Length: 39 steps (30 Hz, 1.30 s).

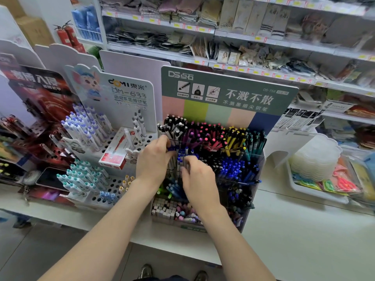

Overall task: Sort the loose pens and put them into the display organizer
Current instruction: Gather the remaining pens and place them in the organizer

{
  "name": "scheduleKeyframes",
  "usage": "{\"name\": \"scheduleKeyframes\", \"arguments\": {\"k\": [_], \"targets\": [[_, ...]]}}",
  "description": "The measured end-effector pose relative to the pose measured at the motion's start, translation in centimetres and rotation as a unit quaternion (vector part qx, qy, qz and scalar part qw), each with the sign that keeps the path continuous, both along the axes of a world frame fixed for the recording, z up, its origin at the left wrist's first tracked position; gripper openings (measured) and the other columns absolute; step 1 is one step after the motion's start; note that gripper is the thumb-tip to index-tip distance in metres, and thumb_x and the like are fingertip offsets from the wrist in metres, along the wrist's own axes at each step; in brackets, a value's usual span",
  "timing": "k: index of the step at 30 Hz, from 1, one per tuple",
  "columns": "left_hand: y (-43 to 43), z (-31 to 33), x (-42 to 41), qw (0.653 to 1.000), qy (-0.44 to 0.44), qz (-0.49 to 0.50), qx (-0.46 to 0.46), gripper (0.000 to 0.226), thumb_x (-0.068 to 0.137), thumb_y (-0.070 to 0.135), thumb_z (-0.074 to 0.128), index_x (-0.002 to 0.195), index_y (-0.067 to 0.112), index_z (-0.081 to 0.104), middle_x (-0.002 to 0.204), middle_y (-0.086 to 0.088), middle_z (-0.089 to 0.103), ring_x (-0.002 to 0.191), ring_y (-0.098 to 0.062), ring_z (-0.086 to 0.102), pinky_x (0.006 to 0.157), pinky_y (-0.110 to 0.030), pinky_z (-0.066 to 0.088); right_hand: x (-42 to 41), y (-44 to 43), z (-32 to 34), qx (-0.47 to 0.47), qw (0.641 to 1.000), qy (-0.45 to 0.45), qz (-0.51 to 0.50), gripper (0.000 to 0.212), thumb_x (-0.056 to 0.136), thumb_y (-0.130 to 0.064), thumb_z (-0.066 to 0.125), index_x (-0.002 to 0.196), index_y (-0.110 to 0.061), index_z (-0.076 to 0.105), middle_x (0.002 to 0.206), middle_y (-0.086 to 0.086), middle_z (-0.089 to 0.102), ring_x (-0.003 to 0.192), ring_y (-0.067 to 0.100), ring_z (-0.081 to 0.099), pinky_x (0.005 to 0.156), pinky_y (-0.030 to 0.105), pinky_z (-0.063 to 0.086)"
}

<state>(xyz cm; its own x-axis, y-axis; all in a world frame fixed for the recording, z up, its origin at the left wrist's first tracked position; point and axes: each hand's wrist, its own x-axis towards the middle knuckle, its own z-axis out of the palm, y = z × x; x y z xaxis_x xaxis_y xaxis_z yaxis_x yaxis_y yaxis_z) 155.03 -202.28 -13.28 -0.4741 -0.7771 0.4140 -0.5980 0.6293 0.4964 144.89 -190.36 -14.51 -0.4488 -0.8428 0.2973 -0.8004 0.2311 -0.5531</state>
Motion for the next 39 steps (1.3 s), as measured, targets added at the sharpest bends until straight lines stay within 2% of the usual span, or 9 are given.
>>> {"name": "scheduleKeyframes", "arguments": {"k": [6,12,15,18,22,26,31,36,39], "targets": [[1.1,-1.3,0.0,0.998,0.029,-0.046,0.042,0.022,0.091,0.002,0.073,0.106,0.016,0.066,0.098,0.001,0.072,0.089,-0.022,0.068,0.078,-0.045,0.059,-0.5,-1.3,0.8,0.064,0.989,0.12,-0.055,0.021,0.094,-0.009,0.076,0.107,-0.013,0.059,0.07,0.002,0.066,0.058,0.027,0.066,0.05,0.032,0.041],[3.2,-2.1,0.1,0.99,0.062,-0.08,0.093,0.027,0.093,0.022,0.077,0.115,0.022,0.062,0.1,0.009,0.068,0.088,-0.013,0.065,0.077,-0.039,0.059,0.1,0.4,3.2,0.004,0.999,-0.012,-0.043,0.035,0.103,-0.012,0.057,0.137,-0.016,0.064,0.113,0.004,0.076,0.099,0.025,0.071,0.085,0.041,0.058],[4.2,-1.4,-0.7,0.998,0.043,-0.031,0.043,0.032,0.088,0.02,0.074,0.114,0.02,0.055,0.103,0.006,0.058,0.086,-0.019,0.06,0.063,-0.04,0.056,-1.6,3.3,3.6,-0.091,0.989,-0.063,-0.097,0.019,0.099,-0.021,0.068,0.116,-0.023,0.074,0.09,-0.009,0.077,0.066,0.005,0.067,0.068,0.026,0.056],[6.4,-0.1,-2.6,0.995,0.073,-0.052,-0.044,0.028,0.079,0.006,0.069,0.103,0.012,0.054,0.097,0.001,0.048,0.085,-0.021,0.05,0.063,-0.032,0.048,-4.7,6.8,2.2,-0.117,0.96,-0.09,-0.239,0.009,0.095,-0.02,0.072,0.101,-0.027,0.071,0.078,-0.014,0.07,0.068,0.004,0.065,0.063,0.012,0.044],[8.9,0.2,-6.1,0.979,0.046,-0.172,-0.099,0.022,0.085,0.009,0.072,0.104,0.012,0.061,0.102,-0.002,0.055,0.092,-0.024,0.052,0.078,-0.04,0.049,-8.6,10.7,-0.6,-0.088,0.928,-0.075,-0.353,0.026,0.096,-0.015,0.072,0.119,-0.02,0.061,0.104,-0.001,0.061,0.081,0.017,0.061,0.068,0.022,0.04],[10.2,-0.7,-9.3,0.959,-0.025,-0.258,-0.11,0.039,0.079,0.027,0.09,0.109,0.019,0.066,0.111,0.0,0.06,0.104,-0.025,0.056,0.088,-0.039,0.047,-10.6,11.8,-2.4,-0.052,0.957,-0.028,-0.285,0.02,0.096,-0.005,0.071,0.115,-0.012,0.072,0.103,0.003,0.069,0.09,0.022,0.065,0.08,0.018,0.037],[10.5,-1.6,-11.7,0.97,-0.118,-0.167,-0.13,0.049,0.074,0.042,0.091,0.108,0.022,0.061,0.105,-0.001,0.059,0.1,-0.029,0.054,0.086,-0.044,0.044,-11.0,10.3,-1.4,-0.06,0.983,0.01,-0.174,0.025,0.098,-0.004,0.07,0.122,-0.011,0.075,0.111,0.003,0.075,0.097,0.019,0.069,0.089,0.026,0.052],[10.4,-1.2,-13.1,0.981,-0.104,-0.105,-0.127,0.038,0.079,0.049,0.08,0.095,0.023,0.058,0.095,0.003,0.062,0.095,-0.027,0.054,0.08,-0.044,0.04,-11.0,9.4,-0.5,-0.017,0.955,0.002,-0.298,0.011,0.1,-0.019,0.073,0.103,-0.009,0.076,0.085,0.009,0.077,0.075,0.035,0.071,0.063,0.035,0.047],[10.2,-0.8,-13.9,0.989,-0.096,-0.06,-0.094,0.037,0.076,0.055,0.079,0.083,0.025,0.059,0.086,0.005,0.064,0.09,-0.027,0.057,0.076,-0.043,0.038,-9.9,9.4,-0.6,-0.014,0.952,0.011,-0.306,0.016,0.101,-0.012,0.065,0.112,-0.008,0.076,0.089,0.009,0.077,0.077,0.035,0.071,0.062,0.035,0.047]]}}
